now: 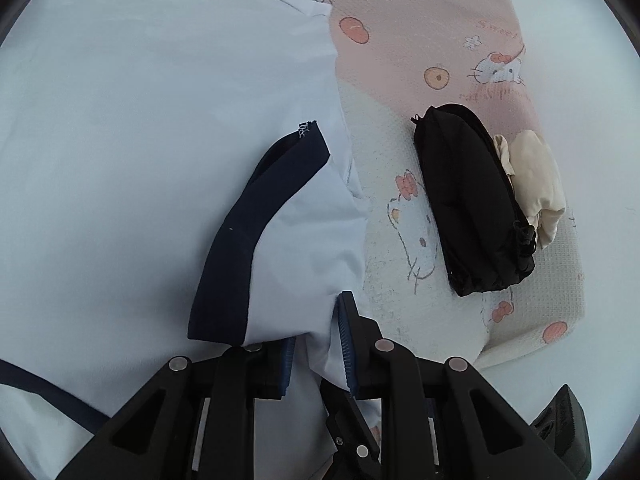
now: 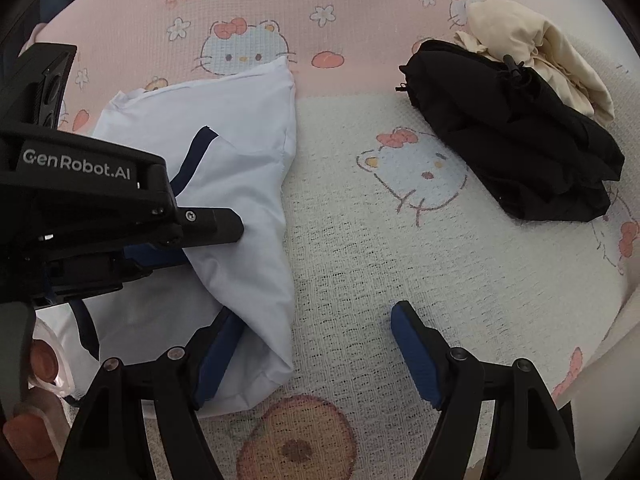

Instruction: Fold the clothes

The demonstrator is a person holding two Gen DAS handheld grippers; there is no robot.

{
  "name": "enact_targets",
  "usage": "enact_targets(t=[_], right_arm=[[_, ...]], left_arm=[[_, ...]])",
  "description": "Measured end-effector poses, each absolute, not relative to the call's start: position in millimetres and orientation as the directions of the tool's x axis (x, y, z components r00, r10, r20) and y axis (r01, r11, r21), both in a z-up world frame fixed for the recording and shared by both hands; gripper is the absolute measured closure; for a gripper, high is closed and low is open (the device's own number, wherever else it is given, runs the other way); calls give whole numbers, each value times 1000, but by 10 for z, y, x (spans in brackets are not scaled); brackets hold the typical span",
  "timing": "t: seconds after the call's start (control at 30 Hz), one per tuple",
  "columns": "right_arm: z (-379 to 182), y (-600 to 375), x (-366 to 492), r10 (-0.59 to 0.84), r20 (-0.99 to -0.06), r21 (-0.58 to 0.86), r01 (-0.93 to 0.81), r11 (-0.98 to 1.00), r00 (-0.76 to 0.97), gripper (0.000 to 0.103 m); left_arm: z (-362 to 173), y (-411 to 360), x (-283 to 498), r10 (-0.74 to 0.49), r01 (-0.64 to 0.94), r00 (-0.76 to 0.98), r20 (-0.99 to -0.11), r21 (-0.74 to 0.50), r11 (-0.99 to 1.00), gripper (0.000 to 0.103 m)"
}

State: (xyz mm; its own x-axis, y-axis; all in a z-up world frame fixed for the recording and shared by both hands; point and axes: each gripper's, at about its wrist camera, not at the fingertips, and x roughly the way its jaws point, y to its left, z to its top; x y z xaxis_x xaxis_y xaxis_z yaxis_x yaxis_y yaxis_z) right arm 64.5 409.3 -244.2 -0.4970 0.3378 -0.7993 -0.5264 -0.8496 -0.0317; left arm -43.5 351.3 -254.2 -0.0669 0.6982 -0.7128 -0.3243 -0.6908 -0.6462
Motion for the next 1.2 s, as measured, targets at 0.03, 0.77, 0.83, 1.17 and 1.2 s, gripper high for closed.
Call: enact_targets(t=[0.03,0.77,0.83,1.17,1.2], right_arm=[[-2442,4086,644,343,-797,-37,-527,-849,-497,28],[-2309,3905,655,304,-842,-56,-488,-871,-447,94],[-2310,3985,691,244,-857,20,-501,-865,-454,93],[-2345,4076,765,148,-871,128,-507,-852,-468,93],[-2350,4077,749,148,-873,125,-507,-853,-465,93]], left_arm=[[-2550,3500,-435,704,-320,-72,-707,-652,-687,85],[-2466,3168,-540,621,-408,-130,-773,-529,-744,95],[-2501,3140,-576,640,-373,-116,-759,-564,-736,95],[-2675,2980,-720,744,-211,-42,-667,-722,-660,95],[-2699,2954,-744,756,-173,-30,-654,-742,-648,95]])
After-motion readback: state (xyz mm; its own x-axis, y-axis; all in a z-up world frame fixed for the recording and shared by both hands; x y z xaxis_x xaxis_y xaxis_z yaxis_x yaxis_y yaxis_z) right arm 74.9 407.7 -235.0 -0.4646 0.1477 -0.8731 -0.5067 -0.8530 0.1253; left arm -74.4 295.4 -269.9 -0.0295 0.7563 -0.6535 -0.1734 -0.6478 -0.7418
